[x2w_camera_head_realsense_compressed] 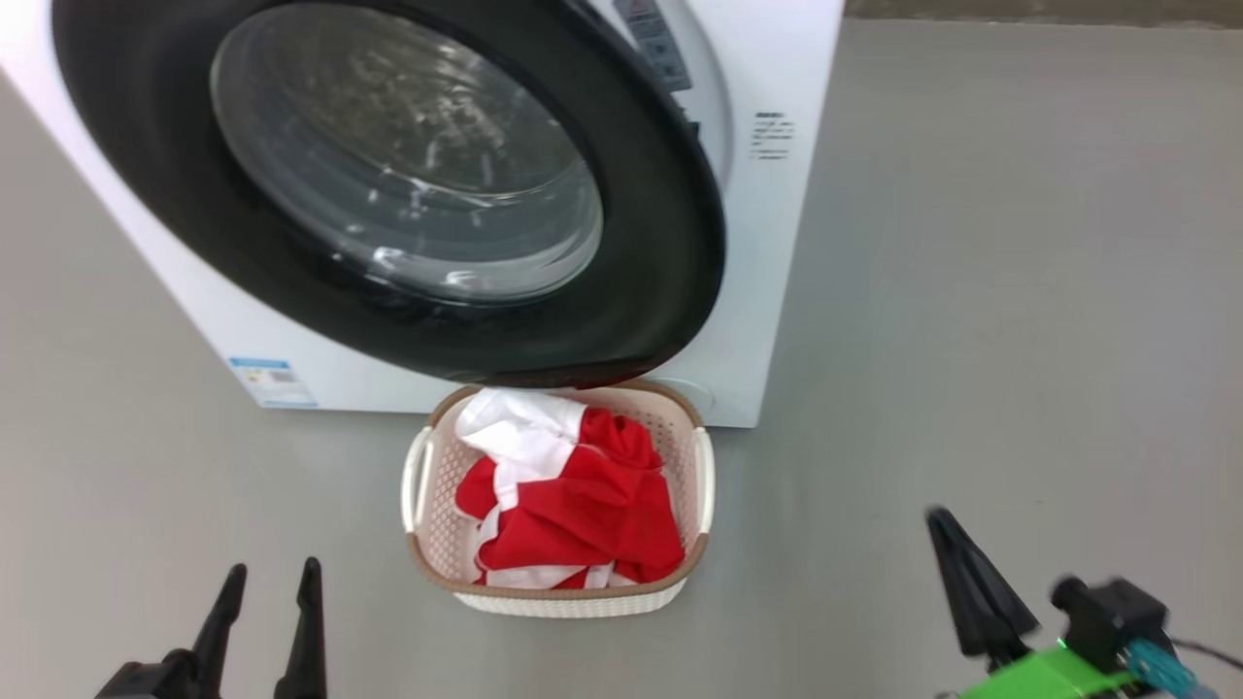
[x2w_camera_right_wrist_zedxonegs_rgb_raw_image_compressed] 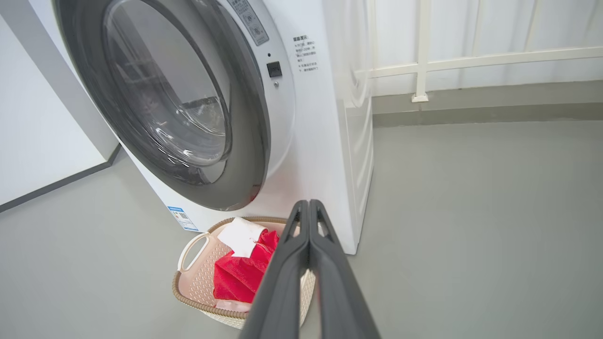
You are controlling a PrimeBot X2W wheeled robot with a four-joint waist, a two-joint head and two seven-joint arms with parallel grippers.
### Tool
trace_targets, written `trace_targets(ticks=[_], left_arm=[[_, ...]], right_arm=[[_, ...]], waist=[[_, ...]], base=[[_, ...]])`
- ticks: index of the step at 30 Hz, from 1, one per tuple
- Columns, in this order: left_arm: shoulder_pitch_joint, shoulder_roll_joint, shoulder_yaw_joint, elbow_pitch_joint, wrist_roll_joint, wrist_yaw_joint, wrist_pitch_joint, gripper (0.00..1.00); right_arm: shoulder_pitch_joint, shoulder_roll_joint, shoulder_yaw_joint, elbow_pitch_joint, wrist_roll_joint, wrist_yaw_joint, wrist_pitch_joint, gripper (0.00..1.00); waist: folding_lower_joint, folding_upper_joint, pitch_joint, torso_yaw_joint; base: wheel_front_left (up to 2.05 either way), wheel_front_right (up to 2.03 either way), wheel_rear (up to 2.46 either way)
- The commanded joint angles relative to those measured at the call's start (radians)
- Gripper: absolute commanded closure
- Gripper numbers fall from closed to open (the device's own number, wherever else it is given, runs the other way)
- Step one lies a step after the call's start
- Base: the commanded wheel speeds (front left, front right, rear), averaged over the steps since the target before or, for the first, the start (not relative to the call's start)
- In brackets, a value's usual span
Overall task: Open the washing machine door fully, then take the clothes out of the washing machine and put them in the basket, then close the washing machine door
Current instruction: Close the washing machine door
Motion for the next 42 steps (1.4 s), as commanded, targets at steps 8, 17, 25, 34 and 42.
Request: trace_targets(ticks=[8,17,25,34,42], left_arm=[[-0.024,-0.014,0.02,-0.044,0.004,-0.006,-0.008,0.0],[-0.051,-0.031,-0.014,-0.054,-0.008,-0.006,-0.008,0.0],[-0.101,-0.038,-0.05,-0.055,-0.038,-0.006,-0.008,0.0],[-0.17,-0.039,-0.108,-0.051,-0.102,-0.006,-0.008,0.0],[-0.241,-0.039,-0.152,-0.048,-0.143,-0.006,-0.008,0.0]], right_arm=[[-0.203,-0.008,0.122,-0.005,0.037,0.006,-0.006,1.0],[-0.395,-0.024,0.192,0.029,0.053,0.006,-0.006,1.0],[-0.509,-0.03,0.189,0.095,0.037,0.006,-0.006,1.0],[-0.617,-0.048,0.156,0.138,0.02,0.006,-0.006,1.0],[-0.728,-0.047,0.093,0.158,0.009,0.006,-0.006,1.0]], waist=[[0.0,0.0,0.03,0.087],[0.0,0.0,0.073,0.166],[0.0,0.0,0.164,0.23],[0.0,0.0,0.273,0.272],[0.0,0.0,0.36,0.3]], base=[[0.0,0.0,0.0],[0.0,0.0,0.0],[0.0,0.0,0.0],[0.0,0.0,0.0],[0.0,0.0,0.0]])
